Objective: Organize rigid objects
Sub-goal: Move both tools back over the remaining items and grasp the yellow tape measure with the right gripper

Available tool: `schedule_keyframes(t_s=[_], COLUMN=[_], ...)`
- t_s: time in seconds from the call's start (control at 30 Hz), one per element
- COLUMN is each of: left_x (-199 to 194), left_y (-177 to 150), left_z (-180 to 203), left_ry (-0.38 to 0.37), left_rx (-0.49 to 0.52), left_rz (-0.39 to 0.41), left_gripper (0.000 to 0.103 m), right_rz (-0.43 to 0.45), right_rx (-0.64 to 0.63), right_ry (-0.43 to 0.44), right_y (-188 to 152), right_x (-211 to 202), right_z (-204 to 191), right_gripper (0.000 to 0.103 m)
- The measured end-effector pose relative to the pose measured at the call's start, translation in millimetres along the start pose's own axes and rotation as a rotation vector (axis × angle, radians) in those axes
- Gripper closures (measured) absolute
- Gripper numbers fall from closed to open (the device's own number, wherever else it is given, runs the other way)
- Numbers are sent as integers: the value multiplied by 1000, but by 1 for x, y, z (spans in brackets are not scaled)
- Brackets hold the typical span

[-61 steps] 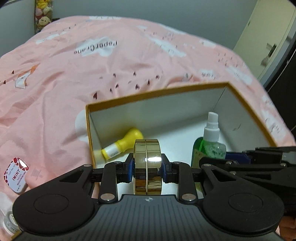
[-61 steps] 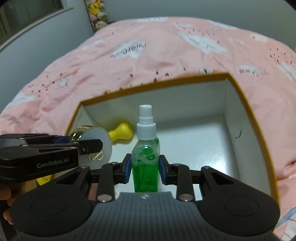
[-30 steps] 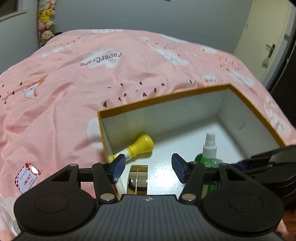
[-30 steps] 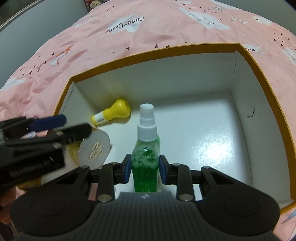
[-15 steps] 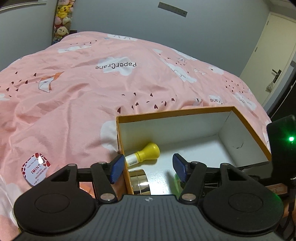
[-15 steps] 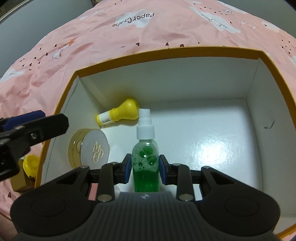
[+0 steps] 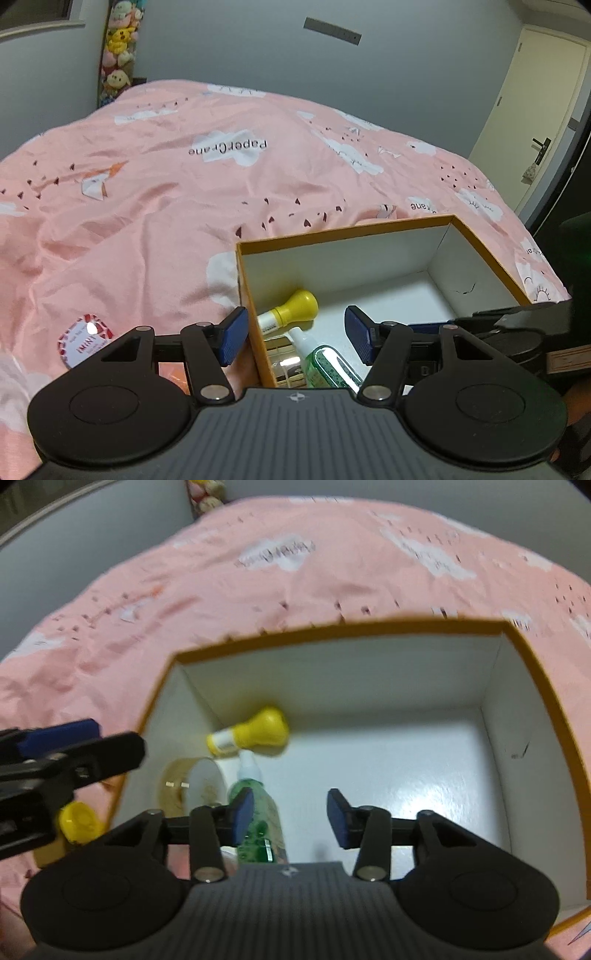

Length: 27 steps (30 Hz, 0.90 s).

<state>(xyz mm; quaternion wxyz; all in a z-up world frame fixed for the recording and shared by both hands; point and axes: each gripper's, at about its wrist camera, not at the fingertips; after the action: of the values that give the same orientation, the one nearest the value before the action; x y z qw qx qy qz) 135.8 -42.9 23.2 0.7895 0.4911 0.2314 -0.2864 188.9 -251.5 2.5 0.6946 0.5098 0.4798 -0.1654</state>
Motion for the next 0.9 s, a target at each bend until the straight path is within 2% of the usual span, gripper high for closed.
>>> schedule_keyframes(t_s=[0.27, 0.4, 0.57, 0.7, 0.87, 0.9], left_x=[-47, -70, -97, -112, -119, -121], left_y=[4, 5, 3, -2, -15, -19], left_z=[-34, -62, -112, -147, -168, -172], left_ry=[-24, 46, 174, 283, 353, 346], left_rx=[21, 49, 56, 35, 43, 53], left_rz=[77, 117, 144, 136, 113, 118], left_gripper=[32, 30, 26, 26, 27, 27], right_rz=[166, 235, 288, 265, 128, 107], right_rx=[-114, -146, -197, -297, -400, -408], right_ry=[44, 97, 189, 291, 319, 327], right_y=[4, 5, 7, 6, 0, 0], right_x=[-39, -52, -61, -57, -25, -19], right_z=[-42, -64, -100, -136, -177, -181], right_gripper=[49, 48, 47, 47, 48, 49])
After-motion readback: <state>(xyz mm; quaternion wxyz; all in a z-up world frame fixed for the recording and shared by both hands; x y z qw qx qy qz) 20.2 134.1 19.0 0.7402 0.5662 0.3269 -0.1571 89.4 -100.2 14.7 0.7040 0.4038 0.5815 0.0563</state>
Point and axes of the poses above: each gripper's, at about its wrist camera, not at the fingertips, and x roughly the way its jaws point, z to its right, y to its top, and after that the axes turned 14 degrees about -x, right-handed
